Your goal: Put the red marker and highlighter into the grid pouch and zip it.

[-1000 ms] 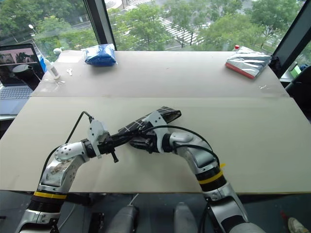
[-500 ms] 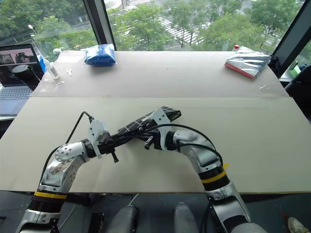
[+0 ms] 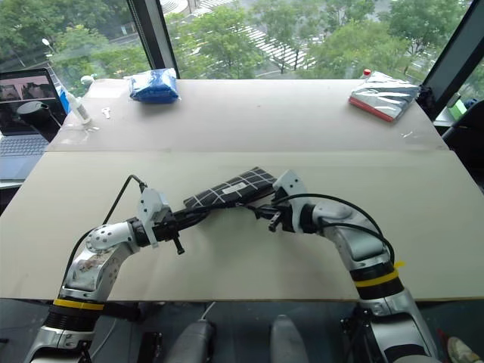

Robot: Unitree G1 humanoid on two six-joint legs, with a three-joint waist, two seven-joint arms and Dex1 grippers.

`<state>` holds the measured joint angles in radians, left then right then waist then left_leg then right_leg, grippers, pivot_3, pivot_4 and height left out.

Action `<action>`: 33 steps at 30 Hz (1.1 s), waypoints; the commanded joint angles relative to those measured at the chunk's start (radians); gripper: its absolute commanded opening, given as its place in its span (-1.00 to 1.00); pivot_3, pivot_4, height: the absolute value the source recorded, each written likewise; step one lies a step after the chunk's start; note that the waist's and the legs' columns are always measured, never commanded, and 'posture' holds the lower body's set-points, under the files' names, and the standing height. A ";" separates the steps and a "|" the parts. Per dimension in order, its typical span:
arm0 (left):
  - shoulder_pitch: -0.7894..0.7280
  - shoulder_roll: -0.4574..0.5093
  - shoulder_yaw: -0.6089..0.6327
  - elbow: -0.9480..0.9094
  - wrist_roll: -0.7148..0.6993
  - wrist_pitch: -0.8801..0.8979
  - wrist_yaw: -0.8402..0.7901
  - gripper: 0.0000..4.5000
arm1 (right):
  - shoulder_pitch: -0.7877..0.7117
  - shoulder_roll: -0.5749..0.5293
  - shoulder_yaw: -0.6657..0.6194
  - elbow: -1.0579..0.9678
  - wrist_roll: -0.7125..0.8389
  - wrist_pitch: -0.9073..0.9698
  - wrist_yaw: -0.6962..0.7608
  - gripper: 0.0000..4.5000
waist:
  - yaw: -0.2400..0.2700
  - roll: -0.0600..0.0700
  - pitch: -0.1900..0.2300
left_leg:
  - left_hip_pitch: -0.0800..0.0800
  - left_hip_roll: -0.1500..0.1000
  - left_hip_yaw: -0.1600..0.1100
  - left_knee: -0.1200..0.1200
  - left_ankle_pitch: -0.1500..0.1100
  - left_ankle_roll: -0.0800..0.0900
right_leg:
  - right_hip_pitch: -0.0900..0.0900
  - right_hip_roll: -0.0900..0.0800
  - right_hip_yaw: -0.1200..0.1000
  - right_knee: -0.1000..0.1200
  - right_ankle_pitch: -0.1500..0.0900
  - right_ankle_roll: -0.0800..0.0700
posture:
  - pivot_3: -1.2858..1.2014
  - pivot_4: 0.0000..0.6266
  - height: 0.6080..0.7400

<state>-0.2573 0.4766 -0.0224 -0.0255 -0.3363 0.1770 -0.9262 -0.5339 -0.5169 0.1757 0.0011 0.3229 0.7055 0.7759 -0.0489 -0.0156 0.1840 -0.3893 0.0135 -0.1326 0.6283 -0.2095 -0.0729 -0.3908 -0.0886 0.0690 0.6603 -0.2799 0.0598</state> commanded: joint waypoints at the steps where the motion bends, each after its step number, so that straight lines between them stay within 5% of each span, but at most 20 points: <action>1: 0.005 0.008 0.022 -0.031 -0.011 -0.016 0.006 -1.00 | -0.058 -0.074 -0.080 0.092 -0.059 -0.072 -0.028 -0.97 | 0.002 0.000 0.000 | 0.000 0.000 0.000 0.000 0.000 0.000 | 0.000 0.000 0.000 0.000 0.000 0.000 | 0.03 -0.52 1.00; 12: 0.001 0.012 0.023 -0.031 -0.012 -0.012 0.008 -1.00 | -0.115 -0.134 -0.119 0.262 -0.101 -0.174 0.006 -0.97 | 0.000 0.000 0.000 | -0.001 0.000 0.001 -0.001 0.000 0.000 | 0.000 0.000 0.000 -0.003 0.000 0.000 | 0.03 -0.52 1.00; 15: -0.002 0.011 0.022 -0.030 -0.012 -0.012 0.007 -1.00 | -0.093 -0.113 -0.136 0.222 -0.054 -0.149 0.036 -0.67 | 0.001 0.000 0.000 | -0.001 0.000 0.001 -0.001 0.000 0.000 | 0.001 -0.001 0.000 -0.003 0.000 0.000 | 0.03 -0.52 1.00; 21: -0.010 0.015 0.009 -0.027 -0.010 -0.017 -0.014 -1.00 | -0.045 -0.136 -0.178 0.133 0.052 -0.070 0.148 0.23 | 0.002 0.000 0.000 | -0.001 0.000 0.001 -0.001 0.000 0.000 | 0.001 -0.001 0.000 -0.003 0.000 0.000 | 0.03 -0.52 1.00; 33: -0.117 0.094 -0.042 0.044 0.001 -0.146 -0.248 -1.00 | 0.301 -0.367 -0.427 -0.032 0.193 -0.200 0.423 0.23 | 0.005 -0.001 0.001 | -0.002 -0.001 0.001 -0.001 0.000 0.000 | 0.002 -0.001 0.000 -0.005 0.000 0.001 | 0.03 -0.52 1.00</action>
<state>-0.3459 0.5642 -0.0546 0.0188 -0.3333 0.0809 -1.1324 -0.2640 -0.8590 -0.1842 0.0390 0.4600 0.5279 1.1613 -0.0442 -0.0164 0.1854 -0.3909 0.0127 -0.1315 0.6279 -0.2095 -0.0729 -0.3893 -0.0898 0.0688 0.6553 -0.2799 0.0606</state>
